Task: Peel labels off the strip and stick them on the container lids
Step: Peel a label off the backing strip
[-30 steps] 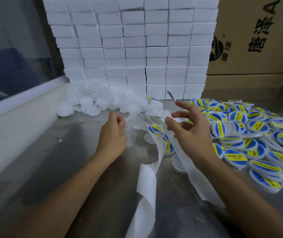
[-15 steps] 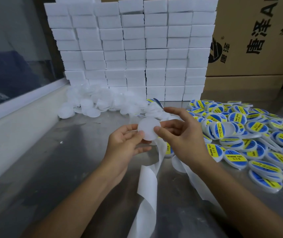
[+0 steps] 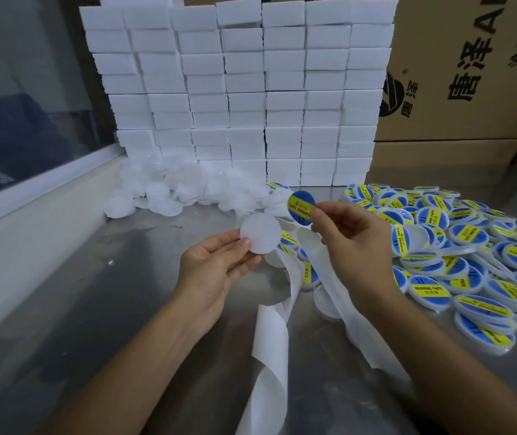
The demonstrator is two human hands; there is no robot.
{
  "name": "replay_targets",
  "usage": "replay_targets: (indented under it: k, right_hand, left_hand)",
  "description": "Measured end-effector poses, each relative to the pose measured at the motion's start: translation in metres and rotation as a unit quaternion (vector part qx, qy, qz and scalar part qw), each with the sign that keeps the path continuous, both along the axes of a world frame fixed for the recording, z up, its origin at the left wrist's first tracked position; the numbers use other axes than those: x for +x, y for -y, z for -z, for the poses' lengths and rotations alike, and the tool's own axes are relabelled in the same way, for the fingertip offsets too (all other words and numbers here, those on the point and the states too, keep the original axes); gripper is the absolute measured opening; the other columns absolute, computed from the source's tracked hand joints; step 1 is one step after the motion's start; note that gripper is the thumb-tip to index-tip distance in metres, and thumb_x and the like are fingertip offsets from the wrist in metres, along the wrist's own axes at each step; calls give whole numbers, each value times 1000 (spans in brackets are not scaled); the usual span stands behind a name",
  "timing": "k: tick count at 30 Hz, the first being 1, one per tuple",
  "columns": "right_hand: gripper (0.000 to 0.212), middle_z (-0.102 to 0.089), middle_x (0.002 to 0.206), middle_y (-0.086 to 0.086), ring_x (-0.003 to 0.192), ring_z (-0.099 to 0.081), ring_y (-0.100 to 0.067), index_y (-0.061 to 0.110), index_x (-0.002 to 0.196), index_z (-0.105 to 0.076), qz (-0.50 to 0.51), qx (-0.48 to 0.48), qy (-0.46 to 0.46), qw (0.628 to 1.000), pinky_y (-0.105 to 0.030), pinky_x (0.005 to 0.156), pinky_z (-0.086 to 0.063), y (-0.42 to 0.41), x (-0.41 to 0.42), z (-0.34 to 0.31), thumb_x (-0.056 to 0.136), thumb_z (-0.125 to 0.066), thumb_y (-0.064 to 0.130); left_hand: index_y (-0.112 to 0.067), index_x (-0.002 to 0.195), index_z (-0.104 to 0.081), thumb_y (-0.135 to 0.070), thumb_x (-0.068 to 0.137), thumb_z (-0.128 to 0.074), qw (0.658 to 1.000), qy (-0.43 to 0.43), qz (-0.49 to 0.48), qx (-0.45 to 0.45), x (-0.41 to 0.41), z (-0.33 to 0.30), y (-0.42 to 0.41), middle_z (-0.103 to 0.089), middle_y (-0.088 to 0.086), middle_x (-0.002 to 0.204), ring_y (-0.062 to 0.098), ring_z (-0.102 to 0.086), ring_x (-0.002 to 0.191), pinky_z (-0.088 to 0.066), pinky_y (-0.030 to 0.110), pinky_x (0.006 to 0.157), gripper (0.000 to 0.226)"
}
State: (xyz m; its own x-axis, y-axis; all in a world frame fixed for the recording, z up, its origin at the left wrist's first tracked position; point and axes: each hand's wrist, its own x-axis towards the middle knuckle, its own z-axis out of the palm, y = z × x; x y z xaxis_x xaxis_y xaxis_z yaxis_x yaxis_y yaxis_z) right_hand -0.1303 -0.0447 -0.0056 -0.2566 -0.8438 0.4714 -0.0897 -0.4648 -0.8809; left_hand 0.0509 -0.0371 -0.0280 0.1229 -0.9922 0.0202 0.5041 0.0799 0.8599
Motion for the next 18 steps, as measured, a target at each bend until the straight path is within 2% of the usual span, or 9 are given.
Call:
replay_targets:
  k: [1,3,4,6,9,13,18]
  right_hand:
    - [5,-72,72,4,67,-66,-3,13,89,-73,-46,47,76,995,-15,63,-52,-1,-1,-2,86,-70,10]
    - [4,-70,71,2,66,-64,-6,14,89,-73,-159,142,219,952,-16,61,-53,-3,-3,-7,86,-71,13]
    - [4,-69,71,1,66,-63,-6,14,89,-73,-181,164,238,940,-17,60,-53,-3,-3,-7,86,-71,13]
    - [4,-69,70,2,64,-62,-5,14,87,-74,-157,162,171,959,-16,59,-51,-3,-1,-6,84,-72,13]
    - [4,-73,67,4,58,-62,-2,14,84,-75,-102,101,59,988,-13,56,-50,-7,3,-5,82,-74,11]
    - [9,-74,69,5,59,-64,-2,15,84,-75,-92,42,3,995,-13,60,-52,-11,7,-6,82,-73,6]
    - [9,-75,78,6,73,-71,-9,12,85,-75,-84,18,-30,996,-17,68,-57,-14,11,-5,82,-73,3]
  left_hand:
    - [2,97,-67,3,81,-66,1000,-3,-1,0,0,0,0,-75,15,87,23,-74,81,-59,26,67,16]
    - [3,98,-66,2,78,-67,1000,-13,-6,-1,0,-1,0,-75,15,87,23,-74,79,-58,26,66,20]
    - [3,99,-66,2,77,-68,1000,-17,-10,-2,0,-2,0,-75,16,87,24,-74,78,-58,26,66,22]
    - [3,97,-66,1,74,-69,1000,-16,-11,-7,-1,-2,0,-75,16,85,23,-74,77,-59,26,66,23]
    - [1,93,-68,-2,69,-71,1000,-13,-2,-17,-2,-4,-1,-75,15,84,21,-74,76,-58,25,65,24]
    - [2,93,-68,-6,63,-73,1000,-1,2,-23,-2,-5,-2,-75,15,83,21,-74,75,-58,25,64,32]
    - [4,100,-67,-11,61,-76,999,35,3,-25,-2,-4,-2,-75,18,89,24,-74,80,-58,25,65,43]
